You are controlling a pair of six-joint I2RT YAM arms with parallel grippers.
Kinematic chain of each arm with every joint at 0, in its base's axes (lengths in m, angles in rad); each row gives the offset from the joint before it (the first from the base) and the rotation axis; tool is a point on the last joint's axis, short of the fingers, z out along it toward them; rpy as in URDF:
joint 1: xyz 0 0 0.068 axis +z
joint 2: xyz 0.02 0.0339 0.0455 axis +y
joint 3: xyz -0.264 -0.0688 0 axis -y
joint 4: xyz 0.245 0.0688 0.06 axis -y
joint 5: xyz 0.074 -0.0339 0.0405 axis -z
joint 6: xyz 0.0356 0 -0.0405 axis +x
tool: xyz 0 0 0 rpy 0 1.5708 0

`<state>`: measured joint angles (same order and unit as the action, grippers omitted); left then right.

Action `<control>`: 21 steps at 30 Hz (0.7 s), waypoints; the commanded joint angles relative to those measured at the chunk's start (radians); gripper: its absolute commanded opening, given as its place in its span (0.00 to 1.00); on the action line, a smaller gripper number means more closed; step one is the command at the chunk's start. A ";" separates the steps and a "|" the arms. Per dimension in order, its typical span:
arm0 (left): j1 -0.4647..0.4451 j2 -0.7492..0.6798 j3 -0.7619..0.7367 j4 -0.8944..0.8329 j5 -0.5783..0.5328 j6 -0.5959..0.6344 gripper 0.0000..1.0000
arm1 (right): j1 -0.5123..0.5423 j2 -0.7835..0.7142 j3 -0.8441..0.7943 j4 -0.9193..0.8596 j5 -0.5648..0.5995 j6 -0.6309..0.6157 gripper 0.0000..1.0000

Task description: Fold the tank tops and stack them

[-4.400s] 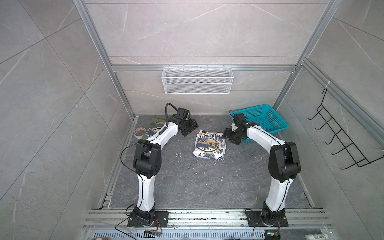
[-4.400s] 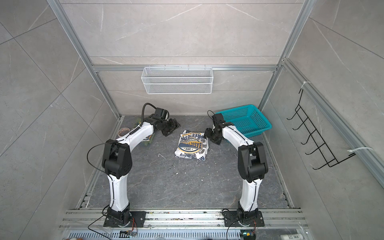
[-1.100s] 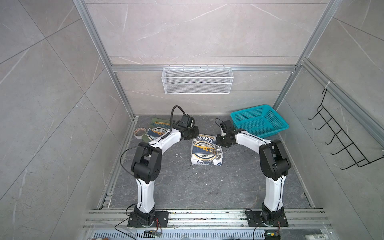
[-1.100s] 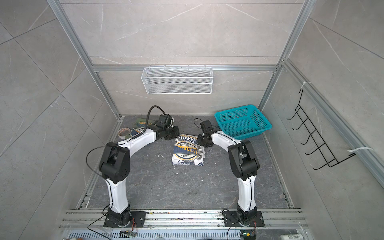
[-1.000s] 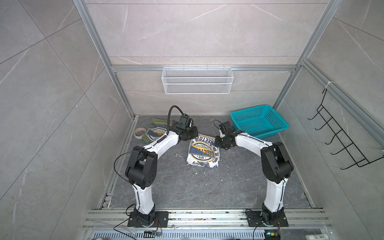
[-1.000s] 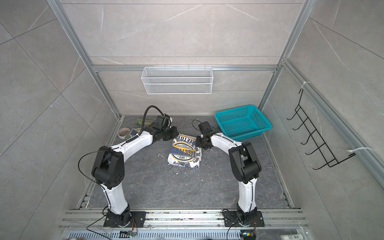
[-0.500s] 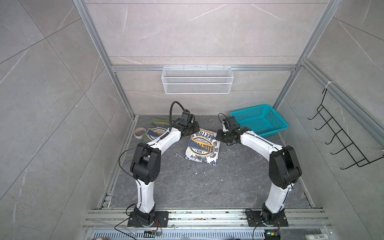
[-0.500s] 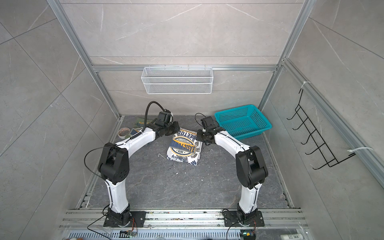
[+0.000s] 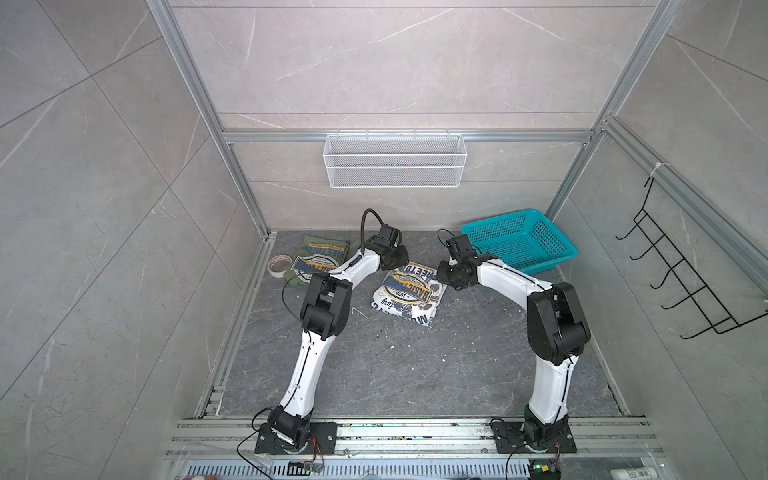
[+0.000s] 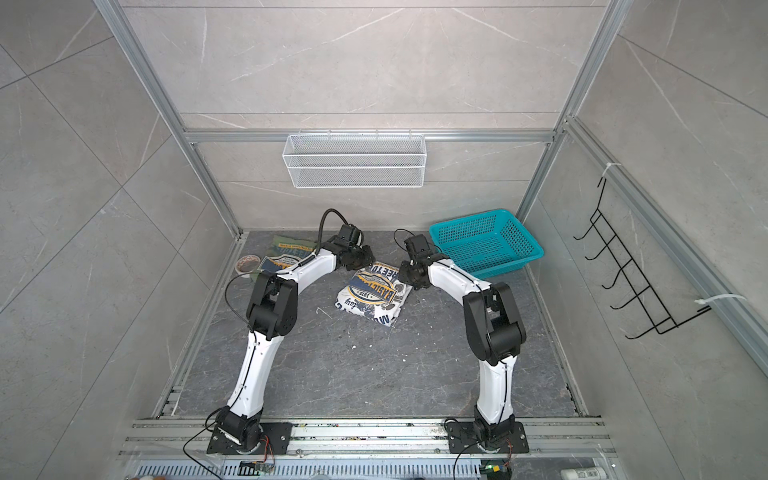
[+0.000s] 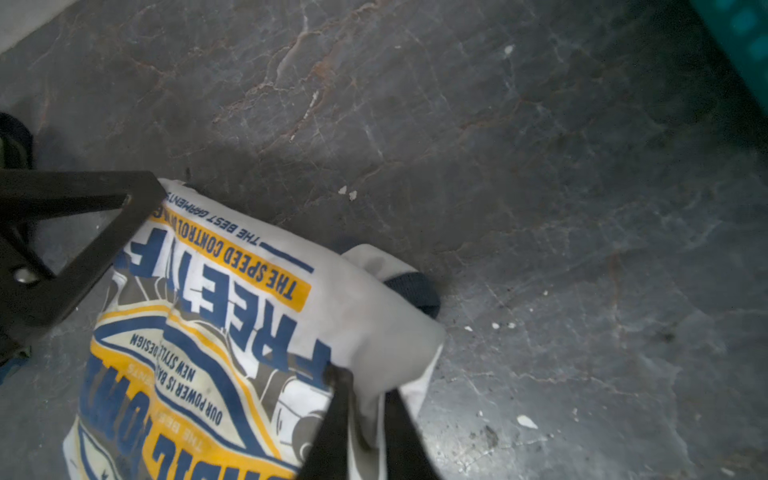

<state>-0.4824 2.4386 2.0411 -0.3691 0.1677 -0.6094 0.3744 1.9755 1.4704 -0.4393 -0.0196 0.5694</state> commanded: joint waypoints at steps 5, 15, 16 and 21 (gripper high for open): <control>0.023 -0.184 -0.058 -0.138 -0.062 0.056 0.82 | -0.002 -0.089 -0.101 -0.023 0.002 0.048 0.66; 0.080 -0.360 -0.412 -0.029 0.197 0.102 0.93 | 0.014 -0.154 -0.384 0.312 -0.259 0.237 0.76; 0.079 -0.353 -0.425 -0.025 0.212 0.098 0.93 | 0.014 -0.150 -0.397 0.325 -0.253 0.255 0.76; 0.079 -0.305 -0.451 -0.005 0.219 0.094 0.94 | 0.017 -0.104 -0.427 0.411 -0.280 0.305 0.76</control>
<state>-0.3973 2.1098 1.5890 -0.3969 0.3332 -0.5396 0.3847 1.8408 1.0607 -0.1223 -0.2592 0.8169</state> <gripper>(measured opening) 0.939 0.765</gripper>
